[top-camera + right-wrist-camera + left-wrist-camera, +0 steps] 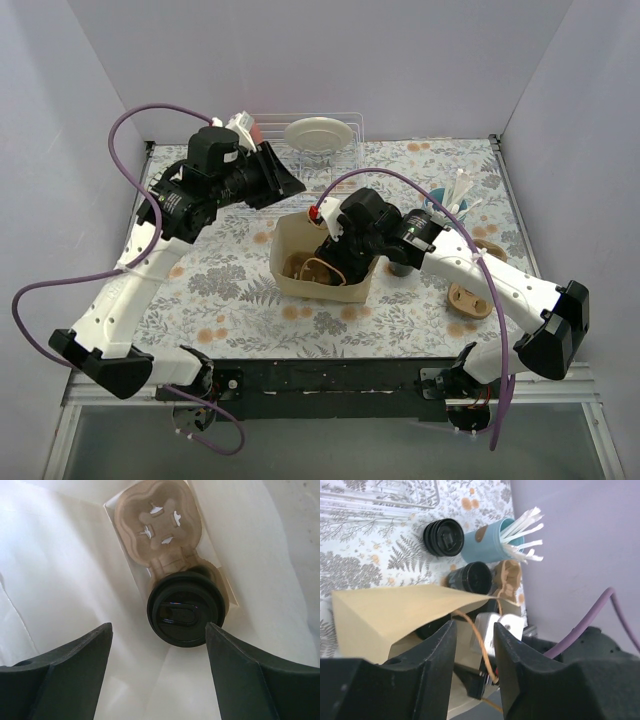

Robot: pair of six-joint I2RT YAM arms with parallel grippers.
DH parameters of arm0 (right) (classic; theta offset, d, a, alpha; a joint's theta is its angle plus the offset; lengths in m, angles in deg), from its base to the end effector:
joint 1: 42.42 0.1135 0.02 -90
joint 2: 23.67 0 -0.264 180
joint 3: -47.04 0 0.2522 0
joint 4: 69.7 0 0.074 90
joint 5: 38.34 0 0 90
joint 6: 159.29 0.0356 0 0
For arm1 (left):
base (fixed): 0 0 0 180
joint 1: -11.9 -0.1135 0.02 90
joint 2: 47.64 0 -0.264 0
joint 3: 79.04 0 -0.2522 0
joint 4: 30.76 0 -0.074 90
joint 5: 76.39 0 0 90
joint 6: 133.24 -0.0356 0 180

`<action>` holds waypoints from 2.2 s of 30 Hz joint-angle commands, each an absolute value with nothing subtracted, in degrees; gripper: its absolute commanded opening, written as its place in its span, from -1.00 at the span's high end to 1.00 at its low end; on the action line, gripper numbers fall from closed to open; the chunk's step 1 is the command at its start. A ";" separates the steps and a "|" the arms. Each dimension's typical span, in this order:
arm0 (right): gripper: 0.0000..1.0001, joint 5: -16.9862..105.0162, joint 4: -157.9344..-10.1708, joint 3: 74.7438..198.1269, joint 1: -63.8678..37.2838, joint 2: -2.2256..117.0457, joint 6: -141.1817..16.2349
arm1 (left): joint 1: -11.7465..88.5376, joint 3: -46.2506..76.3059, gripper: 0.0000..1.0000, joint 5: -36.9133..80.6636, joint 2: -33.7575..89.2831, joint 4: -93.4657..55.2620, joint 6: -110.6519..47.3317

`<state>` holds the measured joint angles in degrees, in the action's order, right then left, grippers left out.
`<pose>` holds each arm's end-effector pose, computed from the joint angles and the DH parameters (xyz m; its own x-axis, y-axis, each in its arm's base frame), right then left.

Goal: Pack the takeout coffee

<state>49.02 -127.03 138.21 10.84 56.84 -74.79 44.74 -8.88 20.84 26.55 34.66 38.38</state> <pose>0.1778 0.2410 0.3408 -0.3546 -0.6351 -0.6863 -0.8573 0.5137 -0.0324 0.2059 -0.1382 0.4602 -0.6838 -0.7268 -0.0647 -0.3209 0.3792 -0.8679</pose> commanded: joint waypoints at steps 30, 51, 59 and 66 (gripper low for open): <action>-0.62 47.88 -125.21 139.03 10.58 56.84 -74.39 | 39.32 4.75 0.34 40.95 23.46 18.77 49.92; -0.61 48.31 -125.12 137.97 10.58 56.22 -73.86 | 39.32 6.16 1.00 42.71 23.02 18.86 50.63; -0.60 48.58 -124.59 137.27 10.58 54.90 -73.68 | 39.32 5.11 1.00 41.48 23.90 20.44 49.75; -0.60 47.96 -123.10 136.21 10.58 53.32 -73.51 | 39.23 4.32 1.00 38.76 24.51 22.20 49.48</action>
